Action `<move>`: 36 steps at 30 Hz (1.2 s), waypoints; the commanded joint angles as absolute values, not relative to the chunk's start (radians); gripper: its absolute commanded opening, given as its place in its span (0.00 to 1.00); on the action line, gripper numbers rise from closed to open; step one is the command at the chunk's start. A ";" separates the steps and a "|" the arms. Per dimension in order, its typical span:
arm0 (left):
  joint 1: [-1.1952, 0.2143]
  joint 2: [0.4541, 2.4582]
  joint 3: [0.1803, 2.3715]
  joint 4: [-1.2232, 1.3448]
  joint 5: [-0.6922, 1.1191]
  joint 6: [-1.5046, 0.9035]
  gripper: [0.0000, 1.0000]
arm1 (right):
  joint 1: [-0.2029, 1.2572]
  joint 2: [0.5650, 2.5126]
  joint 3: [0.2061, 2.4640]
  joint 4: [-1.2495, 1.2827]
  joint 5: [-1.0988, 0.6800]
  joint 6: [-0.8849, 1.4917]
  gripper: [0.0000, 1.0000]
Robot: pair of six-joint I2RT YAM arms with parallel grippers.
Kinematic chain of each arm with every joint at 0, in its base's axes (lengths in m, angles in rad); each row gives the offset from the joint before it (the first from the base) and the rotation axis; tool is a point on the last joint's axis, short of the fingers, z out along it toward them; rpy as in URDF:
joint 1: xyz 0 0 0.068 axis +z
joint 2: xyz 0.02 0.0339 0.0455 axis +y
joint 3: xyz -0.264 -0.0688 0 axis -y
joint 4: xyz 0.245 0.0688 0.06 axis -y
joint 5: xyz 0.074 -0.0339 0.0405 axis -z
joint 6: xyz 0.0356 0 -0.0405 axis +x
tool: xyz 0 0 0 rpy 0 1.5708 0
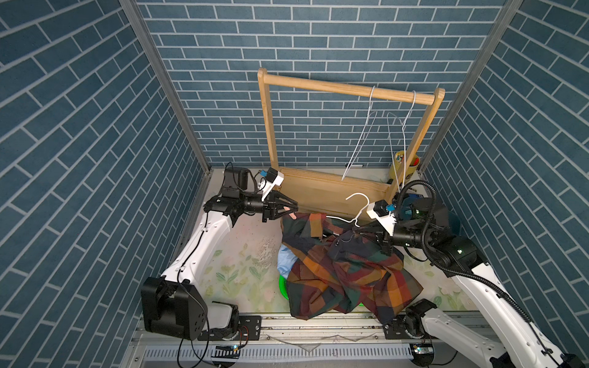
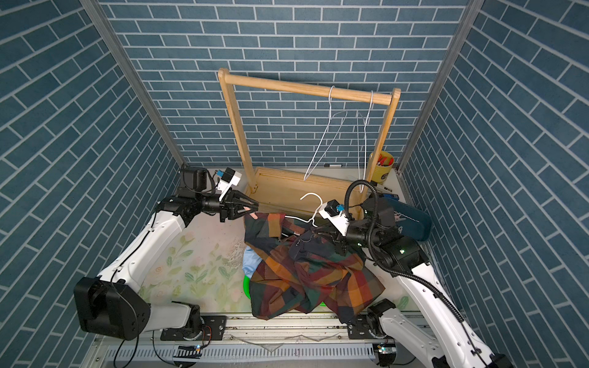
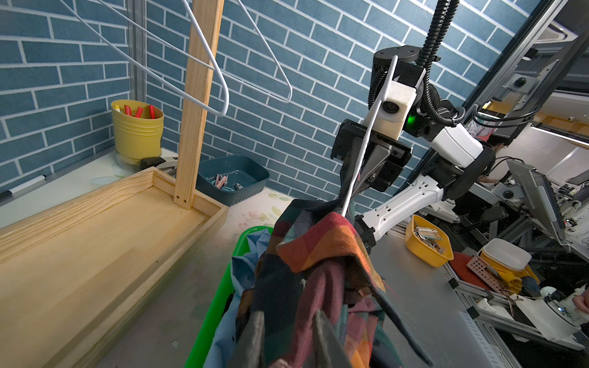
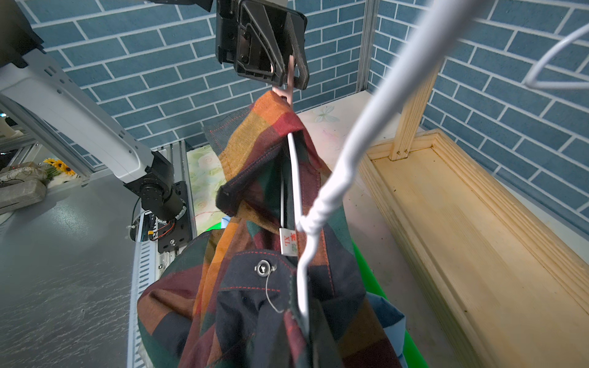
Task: Remove the clothespins securing long-sleeve shirts to the hanger
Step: Remove the clamp from the hanger, then place the hanger in the bin.
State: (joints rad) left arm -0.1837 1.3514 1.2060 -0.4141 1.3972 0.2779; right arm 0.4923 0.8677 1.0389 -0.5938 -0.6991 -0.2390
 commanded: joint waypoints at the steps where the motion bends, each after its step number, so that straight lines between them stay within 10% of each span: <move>1: -0.174 1.329 1.223 -0.433 1.381 0.270 0.00 | 0.487 0.844 1.066 -0.593 -0.719 -0.304 0.00; 18: -0.051 1.257 1.172 -0.244 1.340 0.098 0.00 | 0.479 0.816 1.004 -0.615 -0.683 -0.282 0.00; 32: -0.259 1.175 1.238 -0.371 1.111 0.144 0.00 | 0.634 0.954 0.899 -0.386 -0.458 -0.124 0.00; 36: -0.299 1.176 1.242 -0.377 1.075 0.143 0.00 | 0.678 0.934 0.814 -0.331 -0.375 -0.038 0.13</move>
